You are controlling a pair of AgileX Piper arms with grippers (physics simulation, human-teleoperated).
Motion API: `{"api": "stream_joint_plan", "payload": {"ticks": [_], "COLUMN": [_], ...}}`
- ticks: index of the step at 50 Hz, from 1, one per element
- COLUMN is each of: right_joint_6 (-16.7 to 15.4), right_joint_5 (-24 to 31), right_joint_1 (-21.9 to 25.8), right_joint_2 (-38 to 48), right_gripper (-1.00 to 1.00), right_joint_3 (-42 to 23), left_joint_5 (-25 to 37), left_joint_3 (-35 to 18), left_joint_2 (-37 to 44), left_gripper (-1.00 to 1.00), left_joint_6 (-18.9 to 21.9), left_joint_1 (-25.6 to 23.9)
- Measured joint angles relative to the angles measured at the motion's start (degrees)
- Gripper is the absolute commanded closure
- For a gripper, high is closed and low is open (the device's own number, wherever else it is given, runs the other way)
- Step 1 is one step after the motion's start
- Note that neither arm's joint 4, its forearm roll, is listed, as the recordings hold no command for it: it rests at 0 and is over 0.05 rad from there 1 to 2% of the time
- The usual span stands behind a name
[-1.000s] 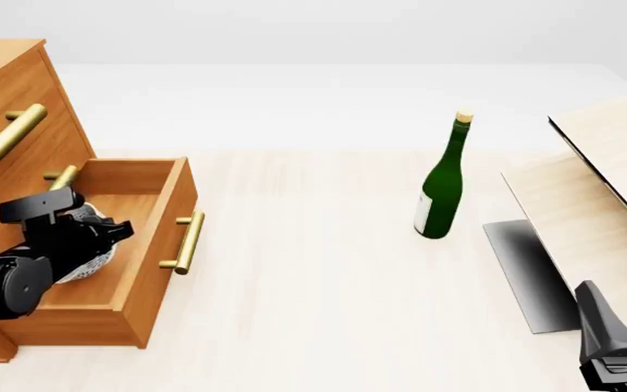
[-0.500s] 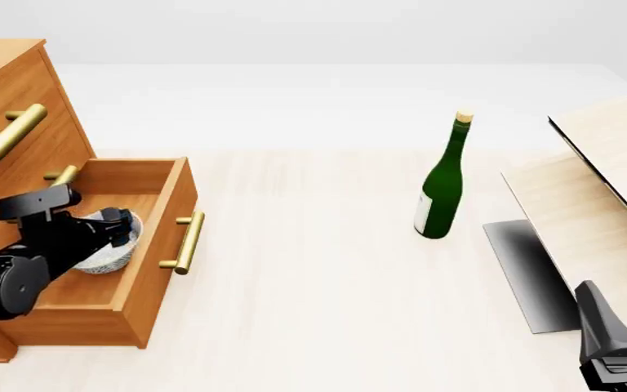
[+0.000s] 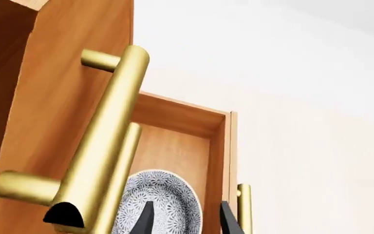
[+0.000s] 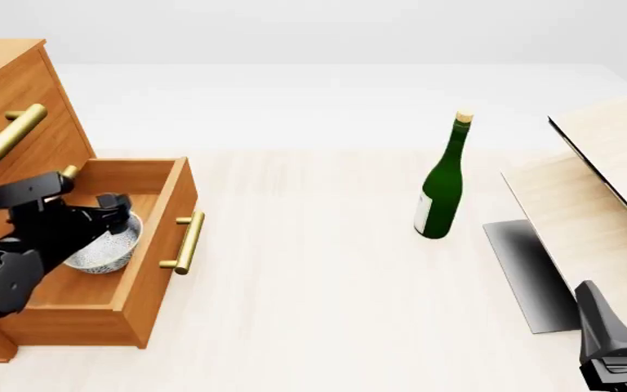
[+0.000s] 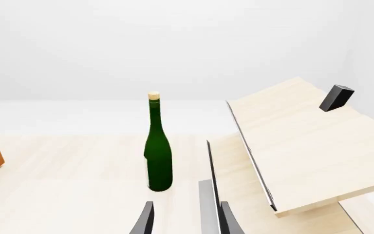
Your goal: Put the bowl in the bottom drawer of the cabinet.
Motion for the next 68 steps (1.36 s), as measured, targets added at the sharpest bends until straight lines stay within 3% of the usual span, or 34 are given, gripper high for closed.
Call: {"api": "stream_joint_plan", "payload": {"ticks": [39, 68], "right_joint_6": [0.0, 0.0], "right_joint_5": [0.0, 0.0], "right_joint_1": [0.0, 0.0], "right_joint_2": [0.0, 0.0], "right_gripper": [-1.00, -1.00], "right_joint_3": [0.0, 0.0], "left_joint_5": [-1.5, -6.7], "left_joint_3": [-0.8, -0.1], "left_joint_2": [-8.0, -14.0], "left_gripper": [-1.00, -1.00], "left_joint_6": [-4.2, -2.4], "left_joint_1": [-9.2, -17.3]}}
